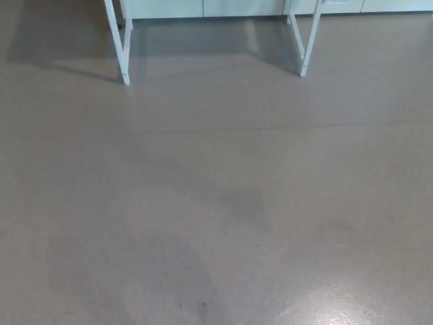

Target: The robot walks towards a table in front, picks a shampoo with left hand and puts it in a small grey container

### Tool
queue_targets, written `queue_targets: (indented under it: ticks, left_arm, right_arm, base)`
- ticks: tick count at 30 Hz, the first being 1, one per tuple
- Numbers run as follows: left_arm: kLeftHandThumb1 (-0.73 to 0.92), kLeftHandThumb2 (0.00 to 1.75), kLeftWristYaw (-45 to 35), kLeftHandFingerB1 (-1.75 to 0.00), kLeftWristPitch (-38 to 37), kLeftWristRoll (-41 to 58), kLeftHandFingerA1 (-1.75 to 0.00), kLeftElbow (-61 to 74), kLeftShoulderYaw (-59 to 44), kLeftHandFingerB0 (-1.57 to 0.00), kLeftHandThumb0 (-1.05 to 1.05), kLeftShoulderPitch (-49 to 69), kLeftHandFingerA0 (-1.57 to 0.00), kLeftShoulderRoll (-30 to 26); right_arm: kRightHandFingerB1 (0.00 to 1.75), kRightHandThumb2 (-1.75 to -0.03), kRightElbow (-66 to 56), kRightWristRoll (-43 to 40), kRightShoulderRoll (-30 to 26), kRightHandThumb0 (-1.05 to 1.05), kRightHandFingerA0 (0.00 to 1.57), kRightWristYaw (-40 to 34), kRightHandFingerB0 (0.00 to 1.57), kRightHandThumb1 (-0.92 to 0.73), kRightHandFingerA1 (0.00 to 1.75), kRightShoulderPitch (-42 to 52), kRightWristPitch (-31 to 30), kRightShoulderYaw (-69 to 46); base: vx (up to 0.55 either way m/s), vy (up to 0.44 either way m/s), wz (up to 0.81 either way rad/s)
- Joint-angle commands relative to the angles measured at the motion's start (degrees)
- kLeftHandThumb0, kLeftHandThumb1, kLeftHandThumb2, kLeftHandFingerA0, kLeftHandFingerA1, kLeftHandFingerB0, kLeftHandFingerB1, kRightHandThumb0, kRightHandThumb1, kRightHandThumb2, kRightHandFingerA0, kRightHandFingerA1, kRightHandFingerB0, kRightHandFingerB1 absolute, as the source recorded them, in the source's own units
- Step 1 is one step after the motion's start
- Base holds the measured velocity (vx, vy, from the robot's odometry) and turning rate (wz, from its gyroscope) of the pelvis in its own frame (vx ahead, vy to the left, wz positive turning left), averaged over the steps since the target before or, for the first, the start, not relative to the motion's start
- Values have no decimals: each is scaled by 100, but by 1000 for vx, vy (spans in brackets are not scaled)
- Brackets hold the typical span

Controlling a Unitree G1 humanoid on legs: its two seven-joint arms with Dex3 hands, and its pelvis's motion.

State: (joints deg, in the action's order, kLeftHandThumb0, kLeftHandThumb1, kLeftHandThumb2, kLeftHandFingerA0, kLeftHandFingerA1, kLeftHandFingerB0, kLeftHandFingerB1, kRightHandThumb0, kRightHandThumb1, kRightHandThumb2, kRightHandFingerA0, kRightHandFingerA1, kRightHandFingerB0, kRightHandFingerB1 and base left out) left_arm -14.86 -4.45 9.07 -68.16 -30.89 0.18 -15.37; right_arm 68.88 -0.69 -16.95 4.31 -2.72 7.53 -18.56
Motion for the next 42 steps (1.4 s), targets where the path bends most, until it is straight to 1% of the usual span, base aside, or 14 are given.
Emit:
queue_targets:
  ticks: [1,6,7,8,14,15,18,28,29,30,33,39,40,42]
  left_arm:
    - [75,67,-246,-30,-338,239,-32,-140,-3,-22,-21,-104,-27,-116]
    - [76,67,-195,-30,-383,238,-33,-173,79,-23,-22,-38,-28,-69]
    - [73,67,-263,-31,-377,256,-34,-190,86,-24,-24,-44,-28,-79]
    - [72,67,-299,-31,-359,275,-33,-204,84,-23,-24,-53,-27,-84]
    - [73,67,-443,-30,-446,279,-33,-161,172,-21,-25,22,-26,-105]
    - [74,67,-410,-30,-427,250,-32,-128,219,-20,-25,-1,-25,-123]
    - [75,68,-325,-31,-388,256,-33,-141,257,-21,-24,-57,-27,-128]
    - [73,69,-234,-32,-409,270,-33,-148,359,-22,-27,-76,-27,-187]
    - [77,63,-175,-29,-401,272,-32,-131,369,-25,-22,-72,-33,-178]
    - [74,63,-120,-30,-396,284,-33,-122,368,-27,-23,-75,-36,-169]
    - [73,62,-58,-31,-388,320,-33,-121,356,-30,-23,-95,-38,-158]
    - [75,65,48,-32,-399,231,-35,-70,494,-31,-30,-76,-41,-157]
    - [73,61,78,-32,-395,242,-35,-74,502,-32,-27,-66,-41,-150]
    - [75,65,84,-33,-394,252,-35,-84,525,-33,-29,-62,-42,-159]
  right_arm:
    - [42,-58,156,-208,-137,-2,58,130,45,-65,51,-38,341,-99]
    - [42,-58,222,-195,-210,-1,57,150,46,-64,51,22,409,-79]
    - [43,-57,166,-221,-186,-5,65,92,47,-63,55,34,426,-88]
    - [43,-57,160,-255,-171,-6,66,76,47,-63,55,37,438,-113]
    - [44,-58,139,-427,-132,-7,63,207,47,-63,55,100,492,-226]
    - [46,-58,15,-427,-104,-7,66,186,48,-63,60,121,512,-216]
    - [45,-59,-17,-392,-106,-7,62,141,47,-64,56,113,497,-183]
    - [44,-58,101,-468,-79,-5,61,189,45,-64,54,57,509,-198]
    - [44,-58,102,-433,-88,-6,63,184,44,-64,55,62,509,-160]
    - [44,-58,94,-431,-90,-6,63,180,45,-64,55,54,491,-149]
    - [44,-58,61,-511,-70,-6,64,176,43,-64,57,19,401,-185]
    - [43,-57,155,-506,-91,-8,60,175,44,-62,52,-44,374,-166]
    - [42,-57,143,-516,-96,-8,60,202,43,-63,52,-27,365,-168]
    - [42,-57,175,-509,-90,-8,59,210,43,-62,51,-18,388,-161]
  base:
    - [0,0,0]
    - [8,56,11]
    - [35,133,-2]
    - [63,189,-10]
    - [174,456,-18]
    - [247,215,-3]
    - [244,129,3]
    - [290,-105,15]
    - [396,-251,47]
    - [376,-220,65]
    - [355,-178,16]
    - [325,1,-9]
    - [380,127,-28]
    - [411,177,-21]
